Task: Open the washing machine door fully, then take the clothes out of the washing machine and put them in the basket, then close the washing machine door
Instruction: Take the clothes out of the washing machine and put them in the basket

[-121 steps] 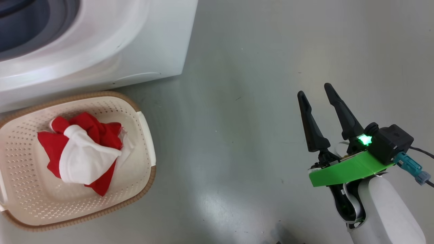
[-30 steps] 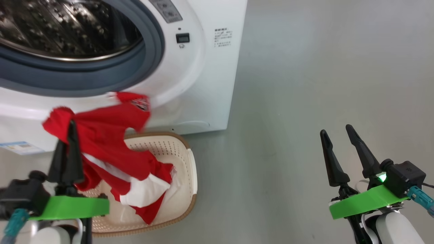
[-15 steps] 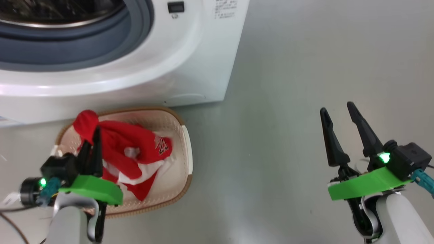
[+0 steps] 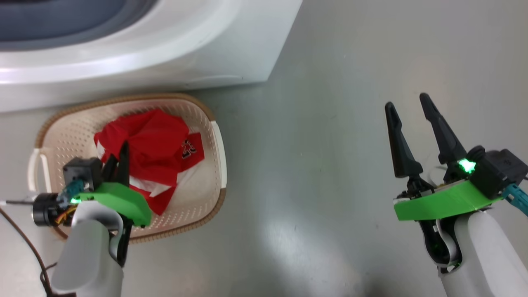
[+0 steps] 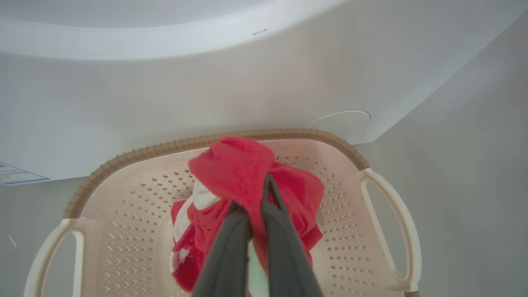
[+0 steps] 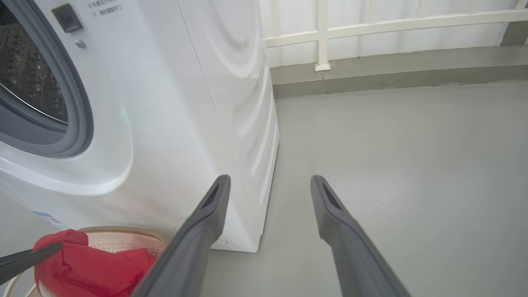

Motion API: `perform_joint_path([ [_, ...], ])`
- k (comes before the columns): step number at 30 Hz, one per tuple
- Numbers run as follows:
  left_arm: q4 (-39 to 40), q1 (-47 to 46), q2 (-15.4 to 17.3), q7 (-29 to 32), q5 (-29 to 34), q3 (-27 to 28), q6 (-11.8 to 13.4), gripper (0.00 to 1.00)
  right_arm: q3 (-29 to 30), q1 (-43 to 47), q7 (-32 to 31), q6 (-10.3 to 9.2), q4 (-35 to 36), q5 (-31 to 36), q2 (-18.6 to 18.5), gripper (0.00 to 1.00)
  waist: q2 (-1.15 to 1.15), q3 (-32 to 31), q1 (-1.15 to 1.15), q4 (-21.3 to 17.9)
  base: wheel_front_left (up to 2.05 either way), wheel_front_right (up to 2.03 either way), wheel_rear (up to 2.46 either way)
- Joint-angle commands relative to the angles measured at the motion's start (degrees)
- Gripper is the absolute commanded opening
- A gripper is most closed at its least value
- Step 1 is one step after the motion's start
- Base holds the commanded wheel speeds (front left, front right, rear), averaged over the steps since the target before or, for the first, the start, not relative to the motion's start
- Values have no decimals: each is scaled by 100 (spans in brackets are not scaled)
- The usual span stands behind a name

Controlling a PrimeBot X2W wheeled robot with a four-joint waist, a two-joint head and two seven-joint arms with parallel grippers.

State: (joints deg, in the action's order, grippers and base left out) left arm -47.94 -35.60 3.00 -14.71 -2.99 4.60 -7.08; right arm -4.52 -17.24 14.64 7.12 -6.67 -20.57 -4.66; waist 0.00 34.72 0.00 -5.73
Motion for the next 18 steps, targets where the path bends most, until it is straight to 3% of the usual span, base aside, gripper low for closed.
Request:
perform_joint_path([
  [1, -96, -70, 206, -29, 42, 121, -7, 0, -146, -48, 36, 36, 153, 96, 25, 100, 0, 296, 0, -21, 0, 0, 0],
  [18, -1645, -1069, 417, -29, -104, 206, 74, 0, -275, -375, 36, 36, 278, 150, 66, 100, 0, 1053, 0, -198, 0, 0, 0],
])
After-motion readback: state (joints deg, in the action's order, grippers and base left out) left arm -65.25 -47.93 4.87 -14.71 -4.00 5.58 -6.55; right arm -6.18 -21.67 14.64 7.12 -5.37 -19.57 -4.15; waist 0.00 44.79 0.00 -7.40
